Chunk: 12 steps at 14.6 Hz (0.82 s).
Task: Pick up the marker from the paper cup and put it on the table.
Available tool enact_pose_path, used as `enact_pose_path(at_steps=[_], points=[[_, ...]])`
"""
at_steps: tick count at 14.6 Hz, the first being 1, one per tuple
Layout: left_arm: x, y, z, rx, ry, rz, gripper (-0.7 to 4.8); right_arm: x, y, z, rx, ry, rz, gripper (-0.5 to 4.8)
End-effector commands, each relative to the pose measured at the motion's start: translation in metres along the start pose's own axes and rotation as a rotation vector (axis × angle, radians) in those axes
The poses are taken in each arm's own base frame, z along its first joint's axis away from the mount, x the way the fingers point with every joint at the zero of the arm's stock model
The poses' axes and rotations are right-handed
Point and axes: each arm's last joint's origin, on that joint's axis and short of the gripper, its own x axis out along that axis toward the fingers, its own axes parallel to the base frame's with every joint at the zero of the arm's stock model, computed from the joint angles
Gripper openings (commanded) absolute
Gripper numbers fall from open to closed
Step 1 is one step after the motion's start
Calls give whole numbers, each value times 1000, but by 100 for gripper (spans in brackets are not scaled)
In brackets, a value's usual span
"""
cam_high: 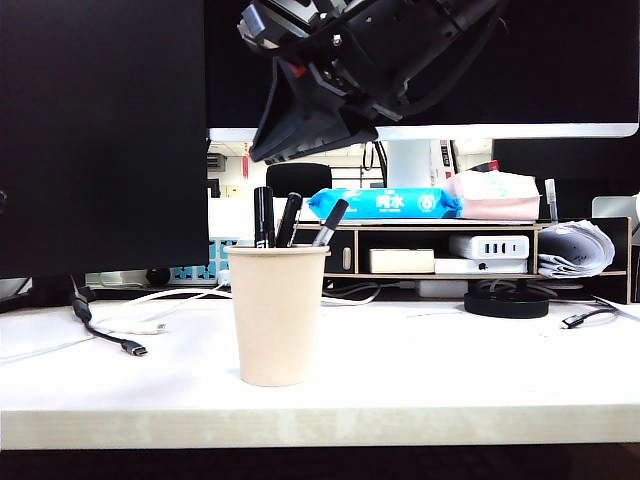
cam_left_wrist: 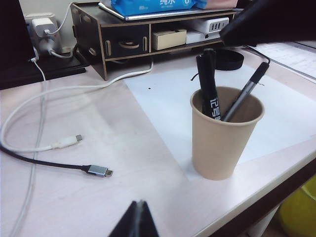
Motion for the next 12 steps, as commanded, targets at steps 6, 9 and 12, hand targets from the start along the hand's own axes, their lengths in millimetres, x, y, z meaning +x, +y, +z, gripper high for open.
enact_pose_path(at_steps=[6, 9, 12], points=[[0, 0, 0, 4, -5, -3, -4, 7, -2, -2, -2, 7, -26, 123], [0, 0, 0, 4, -5, -3, -4, 9, -3, -2, -2, 6, -78, 173], [0, 0, 0, 4, -5, -3, -4, 9, -4, -1, 2, 0, -87, 178]])
